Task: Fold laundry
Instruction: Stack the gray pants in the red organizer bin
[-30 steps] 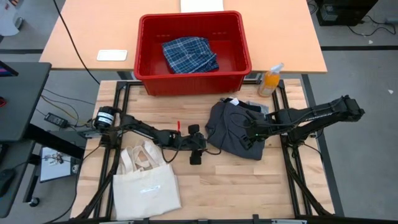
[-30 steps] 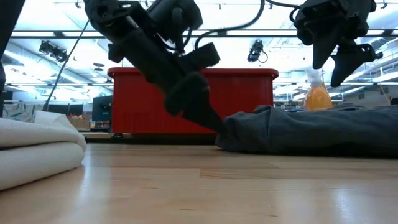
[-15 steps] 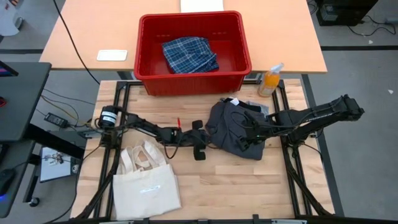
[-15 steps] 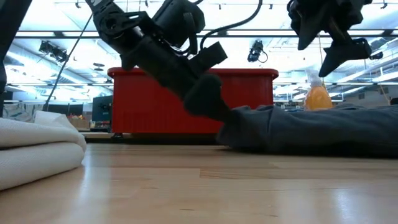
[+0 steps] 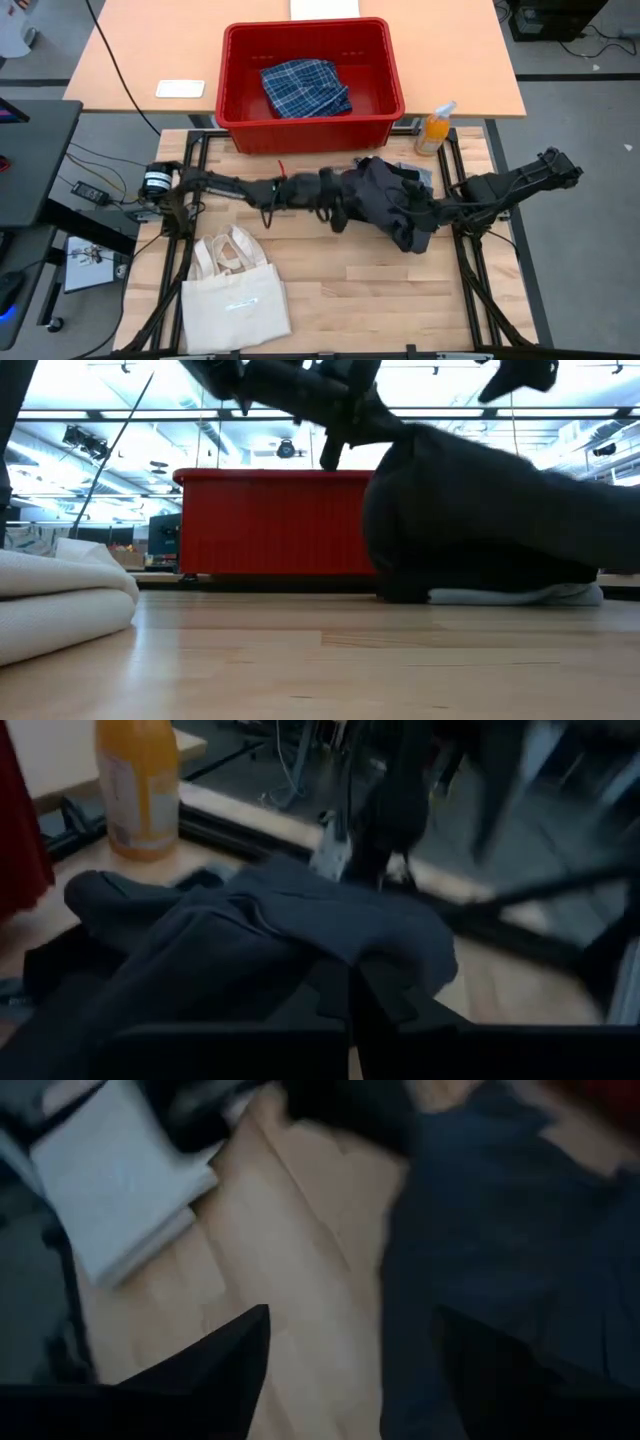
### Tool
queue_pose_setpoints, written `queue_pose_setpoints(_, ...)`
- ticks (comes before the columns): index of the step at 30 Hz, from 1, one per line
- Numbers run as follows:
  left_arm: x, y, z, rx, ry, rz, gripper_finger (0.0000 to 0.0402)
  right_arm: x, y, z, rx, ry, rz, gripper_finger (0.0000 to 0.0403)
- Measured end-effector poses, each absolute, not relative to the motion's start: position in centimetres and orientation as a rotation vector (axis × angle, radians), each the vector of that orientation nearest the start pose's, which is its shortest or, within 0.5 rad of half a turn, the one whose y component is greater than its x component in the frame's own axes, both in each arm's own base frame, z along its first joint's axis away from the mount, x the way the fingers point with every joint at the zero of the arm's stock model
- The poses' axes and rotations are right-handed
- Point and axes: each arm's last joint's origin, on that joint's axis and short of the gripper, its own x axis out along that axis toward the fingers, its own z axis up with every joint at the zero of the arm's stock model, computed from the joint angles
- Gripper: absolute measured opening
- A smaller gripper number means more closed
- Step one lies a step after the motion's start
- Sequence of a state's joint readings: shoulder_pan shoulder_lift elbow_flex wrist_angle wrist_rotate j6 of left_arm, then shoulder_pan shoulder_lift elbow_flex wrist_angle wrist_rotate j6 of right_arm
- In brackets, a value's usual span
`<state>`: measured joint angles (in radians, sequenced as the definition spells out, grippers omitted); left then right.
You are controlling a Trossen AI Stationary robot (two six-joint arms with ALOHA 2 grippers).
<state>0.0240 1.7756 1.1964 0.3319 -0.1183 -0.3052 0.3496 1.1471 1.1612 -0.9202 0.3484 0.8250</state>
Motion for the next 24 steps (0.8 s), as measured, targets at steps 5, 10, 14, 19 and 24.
queue_pose_setpoints(5,40.9,4.4,28.3,-0.413,0.234,0.174,0.0002,20.5,7.2,33.3,0.211,0.813,-0.357,0.0259)
queue_pose_setpoints(10,40.9,6.1,29.3,-0.44,0.265,0.185,0.0001,21.1,6.7,32.6,0.106,0.846,-0.425,0.0259)
queue_pose_setpoints(14,41.0,6.5,30.1,-0.443,0.238,0.17,0.0001,22.0,5.8,32.2,0.177,0.867,-0.459,0.0296)
queue_pose_setpoints(19,41.0,6.5,30.2,-0.453,0.241,0.172,0.0,23.8,4.9,31.4,0.224,0.863,-0.501,0.0378)
queue_pose_setpoints(24,41.0,6.5,30.2,-0.501,0.234,0.178,0.0,25.3,5.1,30.0,0.243,0.866,-0.571,0.0377)
